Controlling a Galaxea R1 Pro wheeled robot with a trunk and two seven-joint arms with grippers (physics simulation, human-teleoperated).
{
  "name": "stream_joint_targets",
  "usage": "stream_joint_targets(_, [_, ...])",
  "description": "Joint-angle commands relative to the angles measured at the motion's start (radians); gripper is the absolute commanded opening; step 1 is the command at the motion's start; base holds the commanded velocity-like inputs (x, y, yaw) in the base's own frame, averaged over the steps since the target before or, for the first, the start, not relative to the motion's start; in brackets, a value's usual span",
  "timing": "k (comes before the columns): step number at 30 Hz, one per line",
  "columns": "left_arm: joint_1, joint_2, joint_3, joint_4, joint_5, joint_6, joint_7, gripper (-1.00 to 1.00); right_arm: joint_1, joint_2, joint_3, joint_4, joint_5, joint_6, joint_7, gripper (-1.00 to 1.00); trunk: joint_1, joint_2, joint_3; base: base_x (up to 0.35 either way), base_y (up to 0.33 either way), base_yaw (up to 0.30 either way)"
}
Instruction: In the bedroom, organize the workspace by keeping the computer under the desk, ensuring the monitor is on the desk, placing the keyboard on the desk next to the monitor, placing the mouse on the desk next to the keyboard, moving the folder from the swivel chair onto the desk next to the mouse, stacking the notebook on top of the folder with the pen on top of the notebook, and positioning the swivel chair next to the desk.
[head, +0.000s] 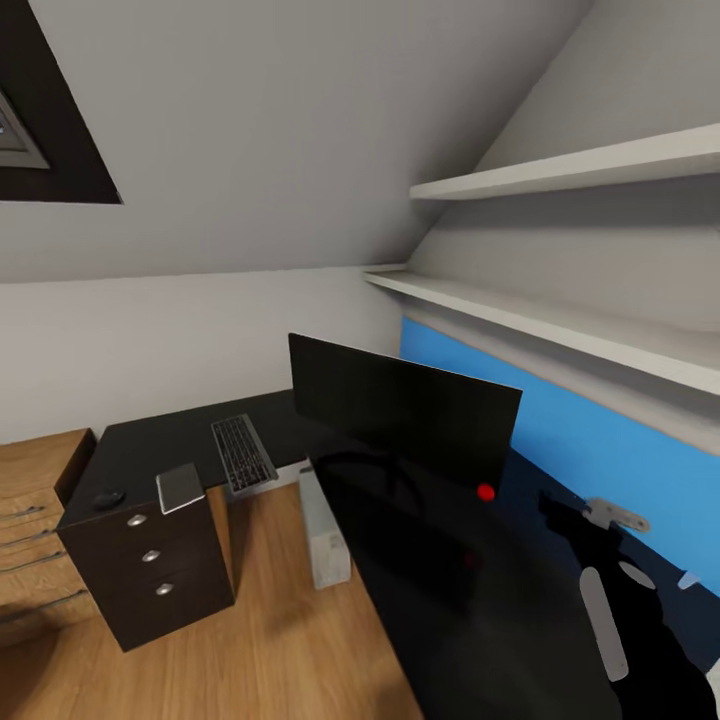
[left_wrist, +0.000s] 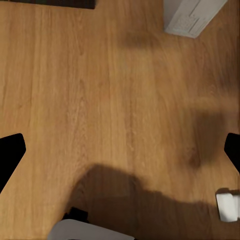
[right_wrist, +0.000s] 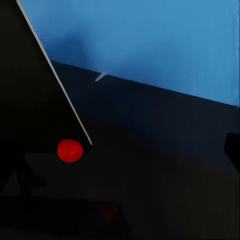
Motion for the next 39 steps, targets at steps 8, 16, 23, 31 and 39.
stream_joint_targets(8, [0.0, 0.0, -0.006, 0.001, 0.01, -0.002, -0.007, 1.0, 0.0, 0.0, -0.035, 0.001, -0.009, 0.004, -0.004, 1.0, 0.0, -0.001, 0.003, 0.0, 0.0, -0.129])
stream_joint_targets(16, [0.0, 0.0, -0.006, 0.001, 0.01, -0.002, -0.007, 1.0, 0.0, 0.0, -0.036, 0.012, -0.009, 0.004, -0.002, 1.0, 0.0, -0.001, 0.003, 0.0, 0.0, -0.014])
stream_joint_targets(23, [0.0, 0.0, -0.006, 0.001, 0.01, -0.002, -0.007, 1.0, 0.0, 0.0, -0.036, 0.013, -0.009, 0.004, -0.002, 1.0, 0.0, -0.001, 0.003, 0.0, 0.075, -0.001])
stream_joint_targets(31, [0.0, 0.0, -0.007, 0.001, 0.009, -0.003, -0.007, 1.0, 0.0, 0.0, -0.037, 0.013, -0.009, 0.004, -0.003, 1.0, 0.0, -0.001, 0.003, 0.013, 0.173, 0.0])
stream_joint_targets(39, [0.0, 0.0, -0.007, 0.001, 0.009, -0.003, -0.007, 1.0, 0.0, 0.0, -0.037, 0.013, -0.009, 0.004, -0.004, 1.0, 0.0, -0.001, 0.003, 0.079, -0.014, 0.0])
